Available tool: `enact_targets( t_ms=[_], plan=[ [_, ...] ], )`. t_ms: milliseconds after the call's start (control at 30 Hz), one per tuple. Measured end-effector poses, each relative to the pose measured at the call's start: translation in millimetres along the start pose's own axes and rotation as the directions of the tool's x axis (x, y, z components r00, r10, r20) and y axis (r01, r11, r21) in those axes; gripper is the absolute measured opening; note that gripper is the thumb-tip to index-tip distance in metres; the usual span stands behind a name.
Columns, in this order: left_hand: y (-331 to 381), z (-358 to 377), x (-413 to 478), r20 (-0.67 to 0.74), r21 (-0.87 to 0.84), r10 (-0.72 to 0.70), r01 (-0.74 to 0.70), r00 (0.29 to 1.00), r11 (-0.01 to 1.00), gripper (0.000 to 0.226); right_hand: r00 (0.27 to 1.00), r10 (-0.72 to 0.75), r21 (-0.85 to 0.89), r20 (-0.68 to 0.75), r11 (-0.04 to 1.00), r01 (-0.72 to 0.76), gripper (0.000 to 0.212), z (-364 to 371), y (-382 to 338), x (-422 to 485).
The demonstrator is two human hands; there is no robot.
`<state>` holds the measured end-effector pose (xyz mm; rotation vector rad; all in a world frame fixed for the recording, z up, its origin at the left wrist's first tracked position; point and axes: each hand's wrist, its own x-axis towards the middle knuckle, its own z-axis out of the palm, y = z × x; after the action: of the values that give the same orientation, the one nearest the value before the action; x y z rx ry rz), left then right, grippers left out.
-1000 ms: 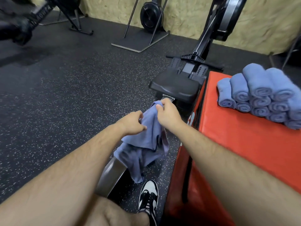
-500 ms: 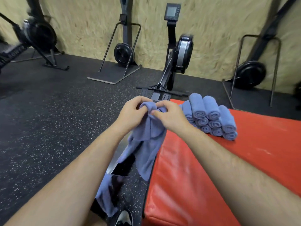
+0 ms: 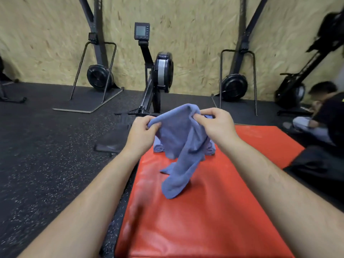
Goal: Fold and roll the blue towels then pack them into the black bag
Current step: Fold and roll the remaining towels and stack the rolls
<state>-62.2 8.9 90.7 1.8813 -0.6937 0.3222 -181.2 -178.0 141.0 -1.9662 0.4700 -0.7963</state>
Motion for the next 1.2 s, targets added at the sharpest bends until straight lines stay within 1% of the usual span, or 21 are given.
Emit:
enact_targets(
  t_ms=[33, 100, 133, 200, 233, 300, 367, 433, 467, 533, 600, 667, 733, 800, 933, 967, 1033, 1067, 1100, 1133, 1200],
  plan=[
    [-3.5, 6.6, 1.3, -0.003, -0.005, -0.025, 0.025, 1.000, 1.000, 0.015, 0.999, 0.029, -0.027, -0.013, 0.999, -0.029, 0.016, -9.5, 13.2, -0.8],
    [-16.8, 19.0, 2.5, 0.034, -0.006, -0.136, 0.136, 0.990, 0.991, 0.015, 0.996, 0.080, -0.080, -0.033, 0.993, -0.082, 0.017, -26.6, 46.3, -5.0],
    [-22.3, 25.0, 1.4, 0.075, 0.014, -0.191, 0.191, 0.979, 0.982, 0.015, 0.994, 0.100, -0.109, -0.038, 0.989, -0.103, 0.020, -33.3, 64.3, -7.9],
    [-35.5, 35.5, -0.9, 0.195, 0.135, -0.268, 0.245, 0.943, 0.960, 0.014, 0.986, 0.164, -0.152, -0.040, 0.974, -0.168, 0.027, -43.5, 99.6, -14.1],
    [-40.3, 38.8, -2.5, 0.244, 0.222, -0.284, 0.232, 0.927, 0.947, 0.013, 0.978, 0.203, -0.165, -0.041, 0.964, -0.207, 0.029, -47.1, 114.9, -17.5],
    [-49.9, 43.6, -2.6, 0.263, 0.388, -0.247, 0.133, 0.933, 0.912, 0.013, 0.966, 0.255, -0.203, -0.048, 0.944, -0.259, 0.031, -51.2, 142.2, -22.7],
    [-59.0, 47.0, -1.9, 0.242, 0.421, -0.200, 0.083, 0.950, 0.903, 0.014, 0.963, 0.268, -0.254, -0.032, 0.930, -0.267, 0.030, -51.9, 162.3, -27.2],
    [-66.1, 51.3, -2.0, 0.229, 0.384, -0.200, 0.100, 0.953, 0.918, 0.018, 0.958, 0.285, -0.291, -0.004, 0.917, -0.274, 0.026, -50.7, 170.8, -27.7],
    [-67.3, 53.6, -1.6, 0.211, 0.323, -0.219, 0.144, 0.953, 0.936, 0.016, 0.956, 0.292, -0.298, 0.004, 0.913, -0.278, 0.026, -50.0, 172.3, -25.4],
    [-67.4, 58.5, -0.2, 0.158, 0.128, -0.293, 0.274, 0.943, 0.953, 0.010, 0.953, 0.303, -0.266, -0.003, 0.918, -0.293, 0.027, -48.5, 171.3, -18.2],
    [-62.7, 61.5, 2.1, 0.086, -0.042, -0.372, 0.376, 0.924, 0.926, 0.005, 0.936, 0.351, -0.113, 0.006, 0.930, -0.349, 0.031, -47.8, 165.9, -10.8],
    [-62.1, 62.3, 7.4, 0.042, -0.132, -0.433, 0.434, 0.901, 0.891, 0.009, 0.907, 0.419, 0.069, 0.046, 0.904, -0.422, 0.034, -49.8, 158.8, -8.0],
    [-65.1, 60.7, 13.2, 0.040, -0.223, -0.493, 0.488, 0.869, 0.844, 0.015, 0.892, 0.447, 0.193, 0.075, 0.871, -0.452, 0.034, -52.6, 153.1, -6.4],
    [-68.5, 57.4, 17.0, 0.088, -0.304, -0.535, 0.534, 0.841, 0.789, 0.006, 0.887, 0.455, 0.271, 0.078, 0.846, -0.458, 0.034, -55.5, 149.0, -5.2],
    [-69.1, 49.1, 16.8, 0.182, -0.361, -0.557, 0.582, 0.810, 0.729, 0.005, 0.888, 0.453, 0.362, 0.077, 0.817, -0.448, 0.029, -59.3, 143.4, -5.4],
    [-68.5, 46.6, 15.9, 0.198, -0.370, -0.557, 0.588, 0.806, 0.719, 0.008, 0.893, 0.443, 0.379, 0.086, 0.814, -0.440, 0.027, -59.8, 142.2, -6.6],
    [-69.2, 40.3, 14.1, 0.225, -0.371, -0.561, 0.602, 0.797, 0.707, 0.024, 0.900, 0.420, 0.411, 0.115, 0.805, -0.428, 0.023, -60.8, 139.6, -10.1],
    [-70.7, 38.1, 13.4, 0.220, -0.363, -0.566, 0.606, 0.794, 0.708, 0.032, 0.904, 0.405, 0.433, 0.134, 0.797, -0.422, 0.022, -61.6, 138.7, -12.1],
    [-72.4, 37.0, 13.1, 0.204, -0.346, -0.570, 0.603, 0.796, 0.718, 0.035, 0.909, 0.385, 0.455, 0.159, 0.789, -0.413, 0.023, -62.3, 137.8, -14.1],
    [-73.4, 36.8, 12.2, 0.174, -0.320, -0.563, 0.587, 0.808, 0.744, 0.031, 0.915, 0.356, 0.476, 0.188, 0.782, -0.402, 0.026, -62.8, 136.0, -16.4],
    [-70.6, 38.5, 9.7, 0.070, -0.234, -0.514, 0.515, 0.855, 0.825, 0.016, 0.924, 0.307, 0.485, 0.226, 0.788, -0.380, 0.031, -62.6, 135.4, -19.6]
  ],
)
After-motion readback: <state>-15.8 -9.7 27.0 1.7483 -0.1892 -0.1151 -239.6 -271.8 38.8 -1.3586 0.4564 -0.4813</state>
